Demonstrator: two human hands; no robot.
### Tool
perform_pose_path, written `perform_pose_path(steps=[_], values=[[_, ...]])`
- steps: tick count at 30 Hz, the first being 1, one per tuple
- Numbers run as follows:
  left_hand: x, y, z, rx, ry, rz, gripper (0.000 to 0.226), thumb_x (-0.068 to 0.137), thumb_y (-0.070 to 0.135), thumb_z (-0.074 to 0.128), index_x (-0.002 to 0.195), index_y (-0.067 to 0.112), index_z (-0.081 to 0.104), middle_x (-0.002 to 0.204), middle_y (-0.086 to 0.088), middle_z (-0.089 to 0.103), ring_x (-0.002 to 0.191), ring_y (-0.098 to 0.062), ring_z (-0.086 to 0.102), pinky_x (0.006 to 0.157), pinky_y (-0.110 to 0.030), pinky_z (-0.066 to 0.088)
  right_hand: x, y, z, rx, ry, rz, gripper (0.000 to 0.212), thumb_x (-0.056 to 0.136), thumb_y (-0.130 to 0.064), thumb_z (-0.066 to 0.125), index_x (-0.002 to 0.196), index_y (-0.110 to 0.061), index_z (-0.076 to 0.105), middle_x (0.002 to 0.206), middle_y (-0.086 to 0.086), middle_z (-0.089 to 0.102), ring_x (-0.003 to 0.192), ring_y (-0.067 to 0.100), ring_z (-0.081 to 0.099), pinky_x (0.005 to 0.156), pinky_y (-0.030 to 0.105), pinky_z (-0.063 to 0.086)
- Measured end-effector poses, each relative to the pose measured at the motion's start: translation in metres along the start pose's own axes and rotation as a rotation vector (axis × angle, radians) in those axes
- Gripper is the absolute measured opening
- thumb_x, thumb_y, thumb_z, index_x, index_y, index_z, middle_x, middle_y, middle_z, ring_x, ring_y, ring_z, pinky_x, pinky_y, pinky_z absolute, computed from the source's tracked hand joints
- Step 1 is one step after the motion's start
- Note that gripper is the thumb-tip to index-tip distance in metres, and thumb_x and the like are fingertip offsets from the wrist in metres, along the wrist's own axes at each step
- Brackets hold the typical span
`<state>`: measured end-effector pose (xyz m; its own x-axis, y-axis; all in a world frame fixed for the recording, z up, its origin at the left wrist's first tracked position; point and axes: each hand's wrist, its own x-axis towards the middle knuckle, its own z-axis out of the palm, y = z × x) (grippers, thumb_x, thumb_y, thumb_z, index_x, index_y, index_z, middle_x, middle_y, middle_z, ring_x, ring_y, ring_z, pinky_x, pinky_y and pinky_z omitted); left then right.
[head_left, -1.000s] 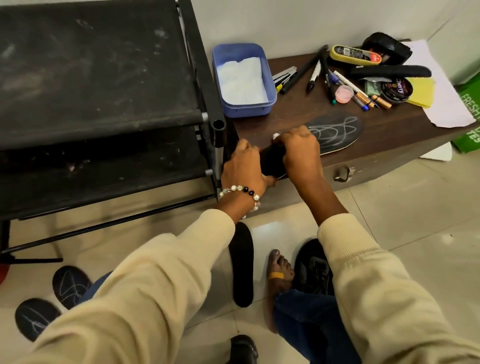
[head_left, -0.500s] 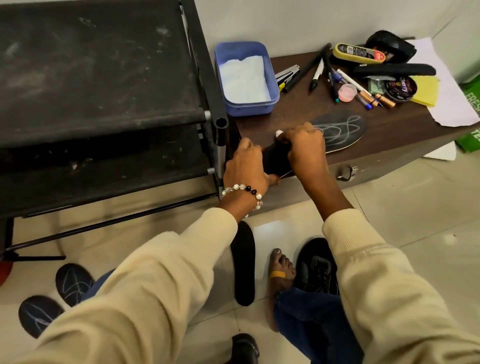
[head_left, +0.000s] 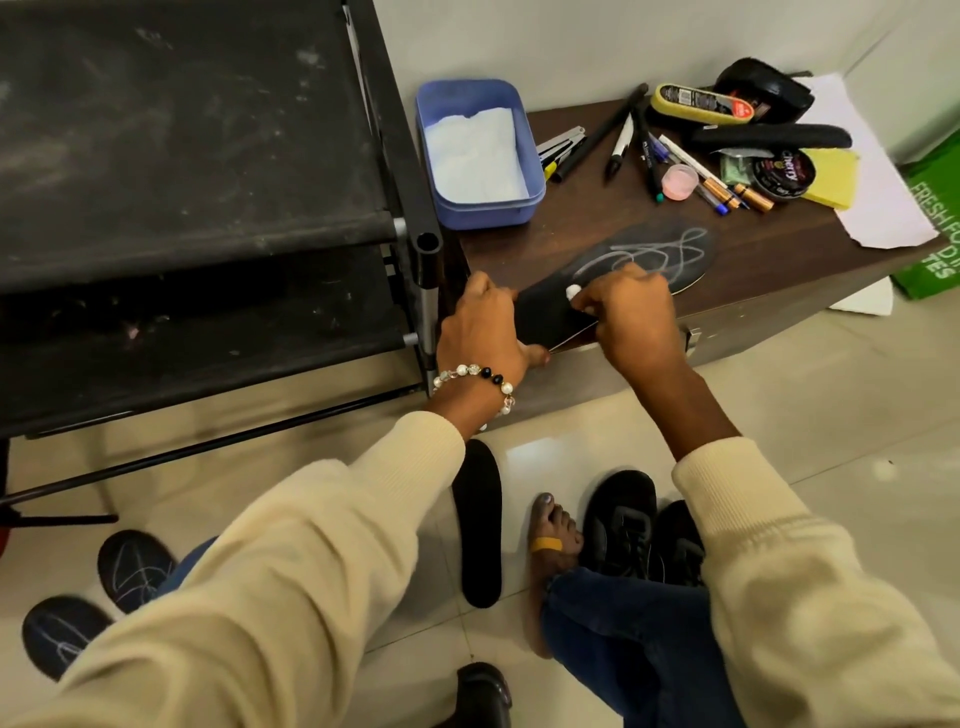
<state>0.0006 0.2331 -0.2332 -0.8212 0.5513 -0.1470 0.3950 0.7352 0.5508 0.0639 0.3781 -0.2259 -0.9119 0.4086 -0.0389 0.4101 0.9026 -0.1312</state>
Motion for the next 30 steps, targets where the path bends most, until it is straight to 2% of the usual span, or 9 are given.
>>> perform_pose_path(steps=[4,7,14,17,22,26,28,30], values=[[-0.001,0.001,0.0,0.009,0.017,-0.005,0.068,0.069,0.038,0.083,0.127,0.013,0.058,0.127,-0.003,0.045,0.108,-0.024,0.055,0.088,-0.036,0.049,-0.017,-0.023,-0.002,0.0,-0.087,-0.196,0.036,0.092,-0.004,0.051,0.122,-0.021,0.064,0.119,0.004,0.063,0.114,0.022,0.051,0.093,0.029,0.037],[-0.001,0.002,0.001,0.022,0.021,-0.003,0.068,0.07,0.04,0.082,0.127,0.014,0.057,0.128,-0.004,0.045,0.109,-0.024,0.055,0.088,-0.035,0.048,-0.022,-0.022,-0.006,0.041,-0.089,-0.252,0.035,0.091,-0.002,0.052,0.119,-0.019,0.066,0.118,0.004,0.065,0.113,0.021,0.053,0.093,0.029,0.038],[-0.002,0.004,-0.003,0.031,-0.012,-0.019,0.07,0.07,0.04,0.082,0.129,0.014,0.055,0.131,-0.003,0.043,0.112,-0.025,0.053,0.09,-0.035,0.046,-0.007,0.018,-0.003,0.049,0.007,0.113,0.031,0.087,-0.004,0.062,0.115,-0.014,0.067,0.115,0.013,0.062,0.102,0.026,0.058,0.095,0.034,0.046],[-0.001,0.003,-0.002,0.043,-0.007,-0.03,0.069,0.071,0.039,0.082,0.129,0.014,0.055,0.131,-0.003,0.043,0.111,-0.025,0.054,0.088,-0.034,0.047,-0.011,0.002,0.001,0.034,0.015,0.092,0.032,0.088,-0.006,0.061,0.118,-0.014,0.065,0.118,0.013,0.059,0.105,0.027,0.057,0.094,0.034,0.046],[-0.002,0.007,0.0,0.081,-0.009,-0.053,0.068,0.071,0.041,0.081,0.128,0.015,0.056,0.133,-0.004,0.042,0.108,-0.031,0.056,0.082,-0.037,0.049,-0.02,-0.008,0.002,0.087,0.007,-0.11,0.031,0.088,-0.003,0.058,0.113,-0.016,0.069,0.111,0.01,0.065,0.104,0.025,0.057,0.089,0.032,0.043],[-0.002,0.012,-0.003,0.136,-0.046,-0.078,0.064,0.073,0.041,0.08,0.127,0.017,0.056,0.137,-0.005,0.038,0.107,-0.032,0.056,0.073,-0.034,0.044,-0.012,0.006,-0.002,0.173,0.002,0.025,0.032,0.086,0.002,0.061,0.112,-0.013,0.07,0.113,0.009,0.066,0.103,0.025,0.059,0.098,0.035,0.045],[-0.002,0.014,-0.005,0.169,-0.076,-0.091,0.064,0.074,0.043,0.079,0.127,0.017,0.054,0.14,-0.007,0.035,0.107,-0.034,0.056,0.075,-0.037,0.047,-0.011,0.012,-0.006,0.262,0.038,0.106,0.031,0.087,0.002,0.06,0.113,-0.013,0.069,0.111,0.007,0.067,0.102,0.019,0.06,0.098,0.029,0.045],[0.0,0.016,-0.006,0.18,-0.089,-0.094,0.067,0.073,0.05,0.077,0.126,0.018,0.053,0.142,-0.01,0.033,0.106,-0.034,0.057,0.075,-0.039,0.048,-0.011,0.012,-0.016,0.457,0.139,0.212,0.027,0.088,0.0,0.06,0.11,-0.012,0.07,0.109,0.003,0.068,0.098,0.009,0.059,0.096,0.02,0.044]])
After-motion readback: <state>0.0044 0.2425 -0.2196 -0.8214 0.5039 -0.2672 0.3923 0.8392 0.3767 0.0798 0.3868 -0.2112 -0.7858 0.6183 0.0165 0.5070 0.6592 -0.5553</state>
